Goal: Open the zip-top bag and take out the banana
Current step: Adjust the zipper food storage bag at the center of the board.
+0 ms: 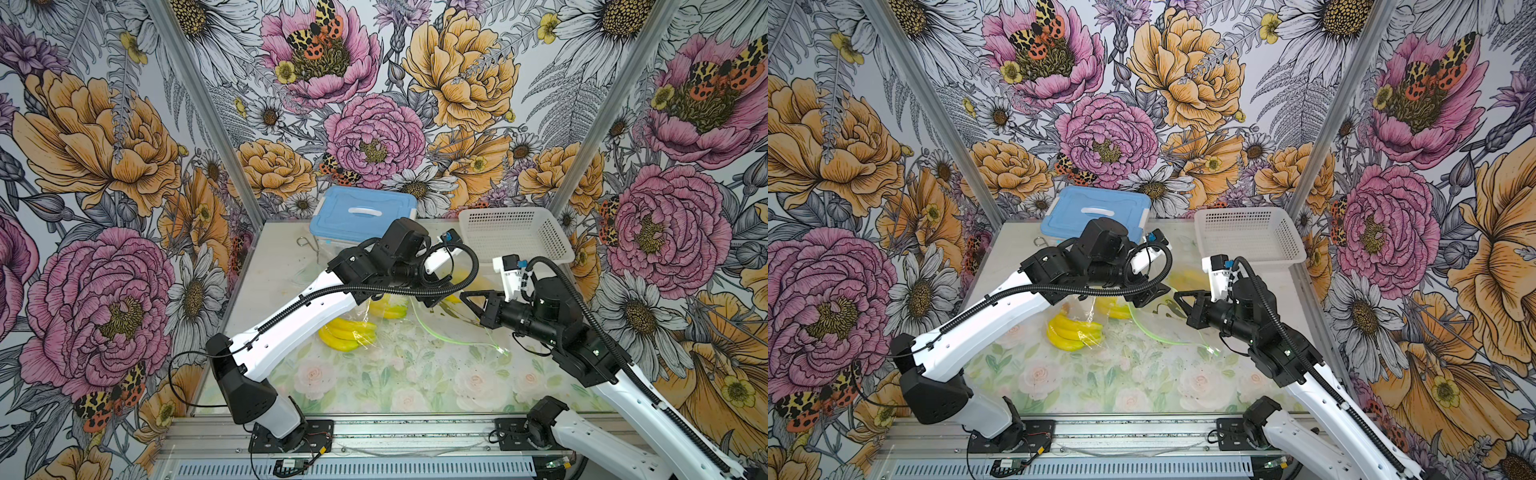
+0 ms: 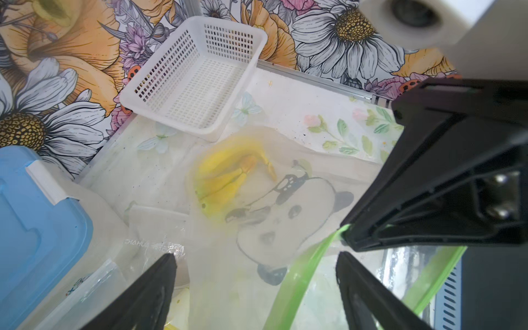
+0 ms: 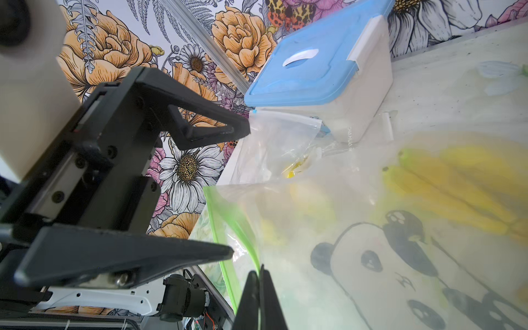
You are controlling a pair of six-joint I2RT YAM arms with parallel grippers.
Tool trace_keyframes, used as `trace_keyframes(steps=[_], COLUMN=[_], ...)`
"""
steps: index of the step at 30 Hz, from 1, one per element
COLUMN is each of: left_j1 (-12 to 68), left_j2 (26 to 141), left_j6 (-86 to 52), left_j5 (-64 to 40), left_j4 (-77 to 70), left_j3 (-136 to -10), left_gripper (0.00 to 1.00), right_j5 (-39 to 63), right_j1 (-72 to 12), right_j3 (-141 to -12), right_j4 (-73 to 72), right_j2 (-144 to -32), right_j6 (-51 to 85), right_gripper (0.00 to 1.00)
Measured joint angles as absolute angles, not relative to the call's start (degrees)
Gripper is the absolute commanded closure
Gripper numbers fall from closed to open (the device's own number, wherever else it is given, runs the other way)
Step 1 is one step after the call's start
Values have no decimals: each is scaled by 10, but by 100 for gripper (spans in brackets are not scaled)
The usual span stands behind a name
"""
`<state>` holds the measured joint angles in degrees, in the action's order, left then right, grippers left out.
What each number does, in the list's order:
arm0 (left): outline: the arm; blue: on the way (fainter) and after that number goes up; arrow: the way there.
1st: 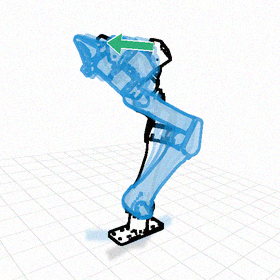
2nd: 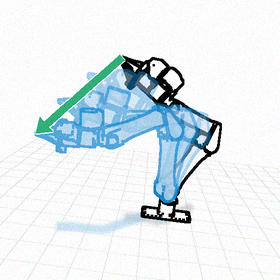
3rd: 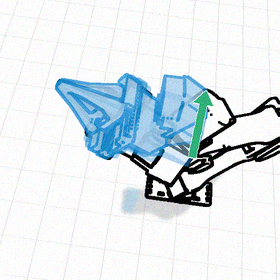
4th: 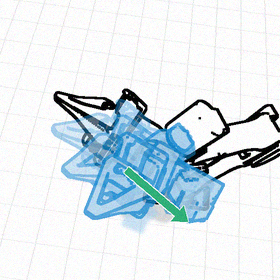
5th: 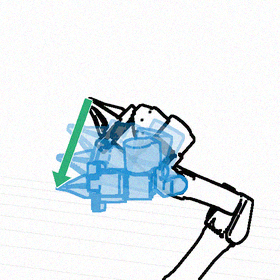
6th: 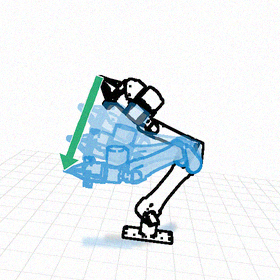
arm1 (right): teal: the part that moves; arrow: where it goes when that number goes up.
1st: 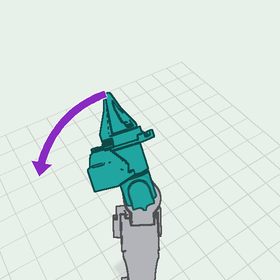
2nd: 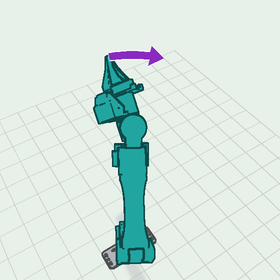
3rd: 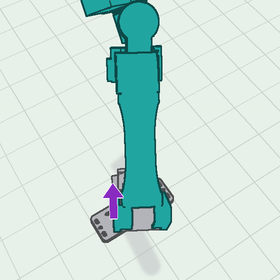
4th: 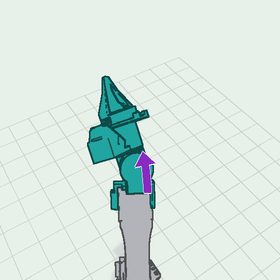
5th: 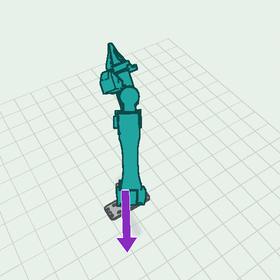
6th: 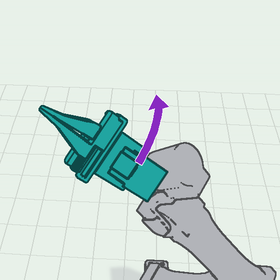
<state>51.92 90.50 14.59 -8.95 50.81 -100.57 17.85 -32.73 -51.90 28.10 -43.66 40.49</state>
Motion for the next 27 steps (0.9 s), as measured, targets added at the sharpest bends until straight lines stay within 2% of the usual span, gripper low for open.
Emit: trace_keyframes(steps=[4, 7, 8, 10, 12, 15, 18, 22, 23, 26, 27], left_j1=[520, 520, 520, 520, 520, 520, 520, 520, 519, 516, 515], left_j2=[922, 934, 938, 943, 947, 951, 952, 952, 951, 951, 951], left_j6=[162, 167, 165, 166, 164, 160, 150, 136, 131, 112, 105], left_j5=[-110, -118, -120, -123, -125, -121, -112, -84, -77, -60, -55], left_j4=[528, 534, 536, 539, 542, 543, 543, 543, 542, 544, 547], left_j3=[-1011, -1014, -1014, -1014, -1014, -1014, -1014, -1014, -1014, -1019, -1026], left_gripper=[23, 35, 45, 71, 81, 83, 86, 91, 93, 94, 94], right_j5=[178, 176, 174, 170, 163, 152, 145, 135, 130, 97, 79], right_j1=[-327, -327, -327, -327, -327, -327, -327, -328, -328, -329, -331], right_j3=[-519, -519, -519, -519, -519, -520, -520, -527, -531, -556, -567], right_j4=[284, 289, 292, 299, 311, 342, 375, 410, 418, 444, 449], right_j2=[-436, -435, -435, -435, -435, -435, -435, -441, -446, -469, -476], right_j6=[405, 405, 404, 401, 395, 383, 371, 359, 356, 341, 334], right_gripper=[100, 100, 100, 100, 92, 81, 77, 77, 79, 100, 100])
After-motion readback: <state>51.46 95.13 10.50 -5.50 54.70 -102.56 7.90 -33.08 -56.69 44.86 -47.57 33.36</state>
